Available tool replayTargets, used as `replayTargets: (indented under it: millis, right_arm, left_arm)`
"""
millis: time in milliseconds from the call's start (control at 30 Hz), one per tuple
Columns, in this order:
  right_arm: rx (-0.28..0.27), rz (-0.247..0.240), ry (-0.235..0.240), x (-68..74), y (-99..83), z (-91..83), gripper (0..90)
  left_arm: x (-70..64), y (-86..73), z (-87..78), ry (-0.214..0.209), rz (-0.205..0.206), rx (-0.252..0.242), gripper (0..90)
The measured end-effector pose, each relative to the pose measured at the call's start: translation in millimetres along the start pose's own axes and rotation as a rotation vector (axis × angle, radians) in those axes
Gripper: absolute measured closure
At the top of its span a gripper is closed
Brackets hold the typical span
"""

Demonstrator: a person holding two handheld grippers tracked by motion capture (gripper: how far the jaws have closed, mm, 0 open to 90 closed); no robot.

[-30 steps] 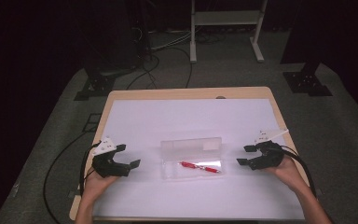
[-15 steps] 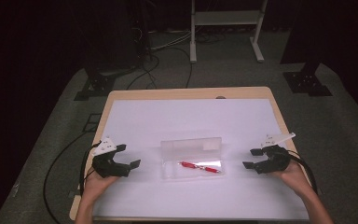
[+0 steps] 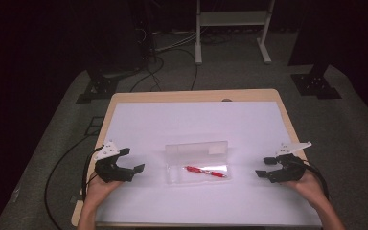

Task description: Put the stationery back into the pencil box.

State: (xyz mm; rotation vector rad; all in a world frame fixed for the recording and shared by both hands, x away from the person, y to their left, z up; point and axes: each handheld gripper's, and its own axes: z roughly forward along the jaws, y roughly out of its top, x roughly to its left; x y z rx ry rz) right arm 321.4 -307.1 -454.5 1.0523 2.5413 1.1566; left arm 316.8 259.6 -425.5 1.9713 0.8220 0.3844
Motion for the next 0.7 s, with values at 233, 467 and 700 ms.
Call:
replayTargets:
  millis: [233, 467, 700]
  right_arm:
    - [-0.002, 0.014, -0.004, 0.5, -5.0, -5.8, 31.6]
    - [0.002, 0.035, -0.02, 0.8, -17.1, -10.3, 31.7]
    - [-0.04, 0.043, -0.047, 13.7, -37.0, -17.6, 29.8]
  left_arm:
    - [-2.7, 2.7, -1.7, -0.017, 0.007, -0.02, 8.6]
    - [-5.6, 3.7, -0.6, -0.028, 0.008, -0.024, 8.6]
    - [-11.3, 8.0, 0.3, -0.049, 0.009, -0.037, 7.4]
